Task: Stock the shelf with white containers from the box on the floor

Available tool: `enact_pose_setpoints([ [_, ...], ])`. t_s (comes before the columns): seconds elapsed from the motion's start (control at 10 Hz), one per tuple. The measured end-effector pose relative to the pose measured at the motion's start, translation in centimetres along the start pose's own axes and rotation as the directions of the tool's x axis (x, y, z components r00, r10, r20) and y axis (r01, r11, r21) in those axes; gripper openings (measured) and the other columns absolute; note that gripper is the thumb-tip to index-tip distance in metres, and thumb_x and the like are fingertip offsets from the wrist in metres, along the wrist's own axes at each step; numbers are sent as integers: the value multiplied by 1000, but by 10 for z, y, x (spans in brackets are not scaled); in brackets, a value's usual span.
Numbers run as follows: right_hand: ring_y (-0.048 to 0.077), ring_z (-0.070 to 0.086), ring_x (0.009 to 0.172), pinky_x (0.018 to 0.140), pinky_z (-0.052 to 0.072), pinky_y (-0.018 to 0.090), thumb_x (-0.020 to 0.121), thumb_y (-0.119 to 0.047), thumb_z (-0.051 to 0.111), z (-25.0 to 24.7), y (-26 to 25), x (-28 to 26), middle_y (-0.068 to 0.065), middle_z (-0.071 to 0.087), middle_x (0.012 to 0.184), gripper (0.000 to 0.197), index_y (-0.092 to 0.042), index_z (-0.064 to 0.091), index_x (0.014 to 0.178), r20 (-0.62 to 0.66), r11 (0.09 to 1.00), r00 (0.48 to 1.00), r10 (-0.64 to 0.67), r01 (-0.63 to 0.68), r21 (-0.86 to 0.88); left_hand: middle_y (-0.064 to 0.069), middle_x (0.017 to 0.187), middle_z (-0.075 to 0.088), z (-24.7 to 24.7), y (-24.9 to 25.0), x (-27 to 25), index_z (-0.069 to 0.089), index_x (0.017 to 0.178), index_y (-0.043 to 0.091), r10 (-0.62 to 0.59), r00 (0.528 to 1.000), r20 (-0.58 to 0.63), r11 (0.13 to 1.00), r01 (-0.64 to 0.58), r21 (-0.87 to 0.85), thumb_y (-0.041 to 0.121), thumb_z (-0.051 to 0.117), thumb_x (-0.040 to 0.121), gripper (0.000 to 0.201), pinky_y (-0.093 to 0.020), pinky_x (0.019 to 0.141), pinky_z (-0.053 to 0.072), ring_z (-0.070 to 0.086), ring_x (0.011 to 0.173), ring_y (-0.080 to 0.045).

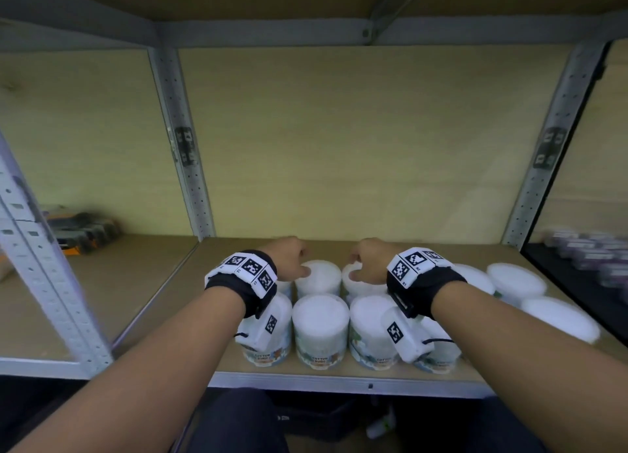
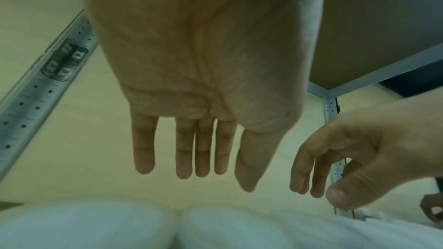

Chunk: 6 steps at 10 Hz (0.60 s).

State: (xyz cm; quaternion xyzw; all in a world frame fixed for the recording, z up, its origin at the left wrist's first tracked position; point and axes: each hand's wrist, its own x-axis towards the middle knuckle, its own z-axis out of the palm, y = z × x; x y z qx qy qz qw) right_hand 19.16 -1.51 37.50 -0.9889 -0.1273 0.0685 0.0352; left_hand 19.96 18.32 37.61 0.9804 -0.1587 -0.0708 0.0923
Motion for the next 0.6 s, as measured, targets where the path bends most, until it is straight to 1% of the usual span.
enact_pose_setpoints([
  [0.1,26,60,108,90,51,37,87,-33,60,-1,14,-18,7,59,125,42,-14,58,125,-25,1000,999,27,-27,11,-8,119,60,3,17,-1,55,120,11,17,1000,-15,1000,-17,-14,32,61,85,41,-37,94,49,59,111,-28],
  [0.2,26,59,108,91,50,36,88,-33,60,-1,26,-37,7,57,127,41,-15,58,125,-39,999,999,34,-32,37,-7,128,58,7,32,-8,51,131,13,42,998,-44,999,-42,-11,34,60,86,50,-35,95,49,57,112,-25],
  [0.3,25,59,110,91,49,34,89,-33,59,-5,31,-60,6,56,128,42,-15,57,127,-52,999,998,26,-23,49,-7,128,58,7,45,-21,53,129,13,73,994,-75,997,-76,-29,32,60,87,46,-31,91,47,57,111,-24],
  [0.4,24,58,111,93,49,35,89,-35,58,-9,34,-85,5,57,127,40,-17,57,125,-102,1000,995,-9,12,29,-7,128,57,6,55,-42,55,127,12,107,988,-109,993,-112,-43,32,60,88,44,-29,90,44,56,113,-22],
  [0.5,21,56,110,87,45,29,89,-36,57,-14,30,-119,0,57,118,34,-20,59,119,-187,997,980,-63,70,32,0,123,56,6,62,-76,55,125,17,135,973,-187,983,-155,-95,34,59,89,40,-24,87,42,54,112,-17],
  [0.6,11,56,104,79,39,21,90,-40,56,-23,27,-165,-11,55,109,30,-26,60,116,-288,988,955,-74,109,109,10,120,54,15,64,-116,54,124,26,138,946,-292,956,-205,-212,38,59,89,37,-20,86,40,53,108,-7],
])
